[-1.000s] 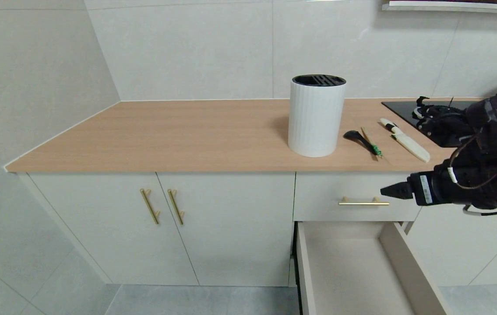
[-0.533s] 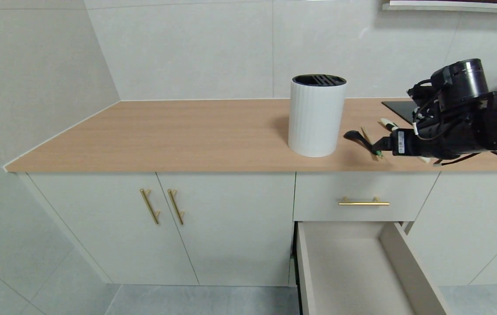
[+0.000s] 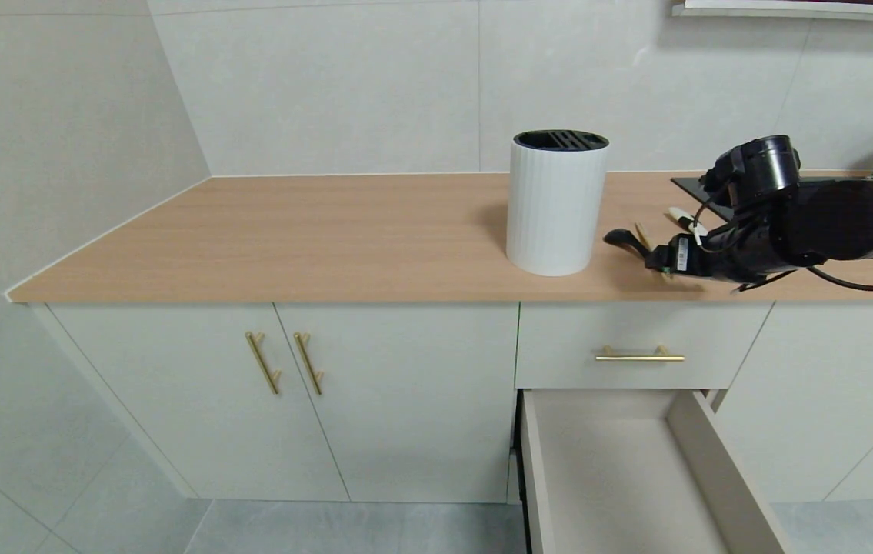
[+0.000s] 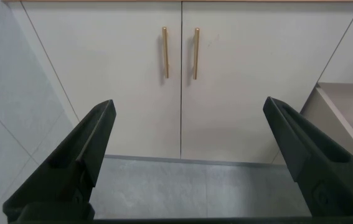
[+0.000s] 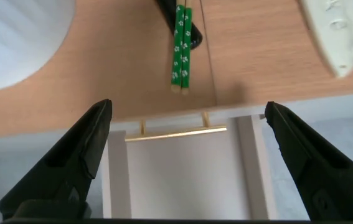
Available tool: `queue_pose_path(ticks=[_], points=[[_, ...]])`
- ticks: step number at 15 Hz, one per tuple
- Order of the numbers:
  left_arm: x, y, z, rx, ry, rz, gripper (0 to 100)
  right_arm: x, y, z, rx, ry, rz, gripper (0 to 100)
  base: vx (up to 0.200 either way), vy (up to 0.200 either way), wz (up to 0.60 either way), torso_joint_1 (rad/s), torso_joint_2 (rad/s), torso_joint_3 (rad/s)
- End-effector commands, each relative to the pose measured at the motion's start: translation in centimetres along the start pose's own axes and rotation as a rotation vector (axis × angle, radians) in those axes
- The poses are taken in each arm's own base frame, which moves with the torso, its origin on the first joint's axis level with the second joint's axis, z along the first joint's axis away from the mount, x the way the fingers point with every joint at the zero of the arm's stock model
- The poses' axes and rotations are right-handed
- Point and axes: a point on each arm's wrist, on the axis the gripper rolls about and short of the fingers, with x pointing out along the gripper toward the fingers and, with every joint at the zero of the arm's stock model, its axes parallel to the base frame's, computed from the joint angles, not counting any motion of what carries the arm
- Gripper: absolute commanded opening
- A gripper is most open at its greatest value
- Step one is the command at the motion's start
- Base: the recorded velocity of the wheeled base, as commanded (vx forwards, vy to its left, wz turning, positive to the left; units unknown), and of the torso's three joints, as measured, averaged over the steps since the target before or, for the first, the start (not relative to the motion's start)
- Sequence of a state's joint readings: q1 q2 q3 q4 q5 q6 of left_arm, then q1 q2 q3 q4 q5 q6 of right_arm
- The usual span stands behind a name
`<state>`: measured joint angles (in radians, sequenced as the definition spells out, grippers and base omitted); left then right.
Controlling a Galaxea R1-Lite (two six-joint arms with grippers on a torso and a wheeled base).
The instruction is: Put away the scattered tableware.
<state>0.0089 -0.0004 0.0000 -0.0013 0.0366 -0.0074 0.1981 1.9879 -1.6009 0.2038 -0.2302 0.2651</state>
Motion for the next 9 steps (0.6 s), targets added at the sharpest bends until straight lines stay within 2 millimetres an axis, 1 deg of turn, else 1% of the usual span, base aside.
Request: queue_pose_path(ticks=[1, 4, 6, 9], points=[[0.0, 0.0, 0.0, 0.000, 0.000, 0.000, 100, 1.4, 0.2, -0.5, 0.000, 0.012, -0.004, 100, 0.000, 0.000, 0.00, 0.000, 0.00, 0.000], [0.0, 0.0, 0.0, 0.000, 0.000, 0.000, 100, 2.3, 0.5, -0.6, 0.027, -0.011, -0.009, 100, 0.000, 0.000, 0.00, 0.000, 0.00, 0.000], [0.0, 0.0, 0.0, 0.000, 0.000, 0.000, 100, 3.2, 0.7, -0.6, 0.041, -0.054, -0.017, 100, 0.000, 0.000, 0.00, 0.000, 0.00, 0.000], [0.0, 0.0, 0.0, 0.000, 0.000, 0.000, 100, 3.7, 0.7, -0.7, 0.045, -0.059, -0.019, 100, 0.000, 0.000, 0.00, 0.000, 0.00, 0.000]])
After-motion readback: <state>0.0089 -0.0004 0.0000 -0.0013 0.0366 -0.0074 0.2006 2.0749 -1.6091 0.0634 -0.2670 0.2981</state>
